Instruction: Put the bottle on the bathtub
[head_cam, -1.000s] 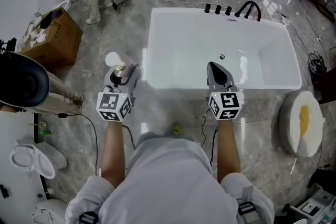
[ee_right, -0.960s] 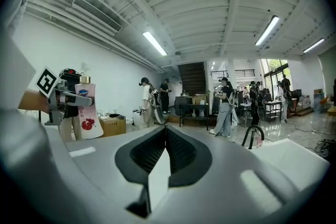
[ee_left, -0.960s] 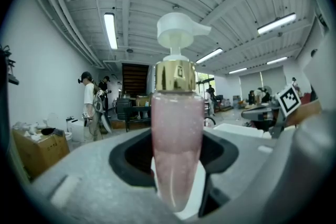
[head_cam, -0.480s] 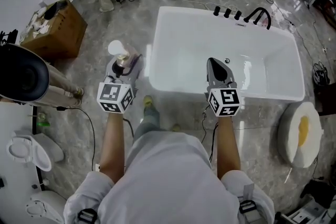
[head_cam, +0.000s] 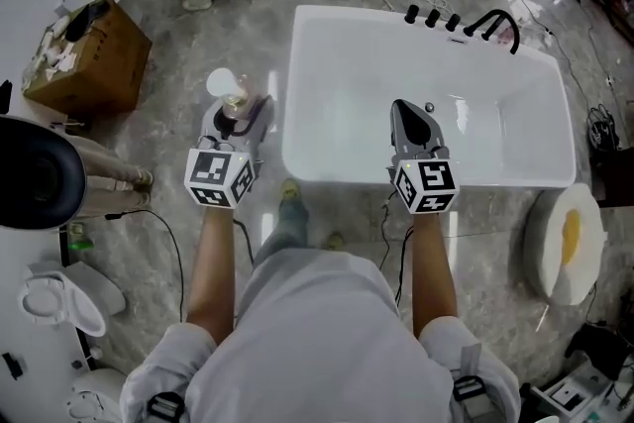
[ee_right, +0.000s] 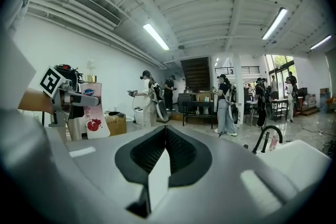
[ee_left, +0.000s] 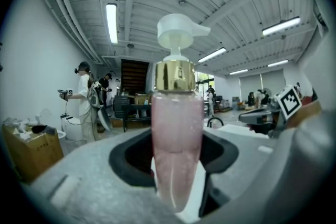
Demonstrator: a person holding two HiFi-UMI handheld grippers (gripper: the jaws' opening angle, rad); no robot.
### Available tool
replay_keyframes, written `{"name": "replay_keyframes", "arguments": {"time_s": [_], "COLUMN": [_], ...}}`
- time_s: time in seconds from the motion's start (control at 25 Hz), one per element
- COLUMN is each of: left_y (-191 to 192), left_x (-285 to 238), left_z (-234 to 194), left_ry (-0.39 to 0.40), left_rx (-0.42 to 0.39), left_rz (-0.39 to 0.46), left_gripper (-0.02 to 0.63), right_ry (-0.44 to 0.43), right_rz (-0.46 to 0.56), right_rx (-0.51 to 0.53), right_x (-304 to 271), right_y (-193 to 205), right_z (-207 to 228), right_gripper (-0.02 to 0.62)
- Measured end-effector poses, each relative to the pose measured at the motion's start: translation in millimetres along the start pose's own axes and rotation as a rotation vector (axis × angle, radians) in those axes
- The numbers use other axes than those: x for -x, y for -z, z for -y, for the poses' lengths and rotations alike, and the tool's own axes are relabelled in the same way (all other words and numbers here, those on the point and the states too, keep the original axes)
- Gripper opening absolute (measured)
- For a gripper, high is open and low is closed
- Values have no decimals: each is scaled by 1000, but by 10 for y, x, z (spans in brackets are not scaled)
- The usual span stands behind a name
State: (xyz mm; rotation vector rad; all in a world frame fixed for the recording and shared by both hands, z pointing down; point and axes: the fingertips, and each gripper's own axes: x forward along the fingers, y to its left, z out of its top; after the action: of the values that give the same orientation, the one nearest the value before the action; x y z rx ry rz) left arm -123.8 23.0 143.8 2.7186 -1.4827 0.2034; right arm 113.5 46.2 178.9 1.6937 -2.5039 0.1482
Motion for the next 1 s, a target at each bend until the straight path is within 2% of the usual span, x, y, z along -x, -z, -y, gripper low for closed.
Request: {"name": "replay_keyframes", "arguments": {"time_s": [0.6, 1.0], "left_y": [78, 372], "left_x": [-1188, -1719], "left_z": [-1268, -1491], "left_ry": [93, 53], "left_rx": [49, 69], "left_rz": [-21, -63], "left_gripper": [215, 215], "right_ry": [73, 63], "right_rz": [-53, -70], "right_rx": [-28, -93], "right_x": [-1589, -1968], "right_y": [-112, 100], "right_z": [-31, 359], "right_gripper": [3, 3]}}
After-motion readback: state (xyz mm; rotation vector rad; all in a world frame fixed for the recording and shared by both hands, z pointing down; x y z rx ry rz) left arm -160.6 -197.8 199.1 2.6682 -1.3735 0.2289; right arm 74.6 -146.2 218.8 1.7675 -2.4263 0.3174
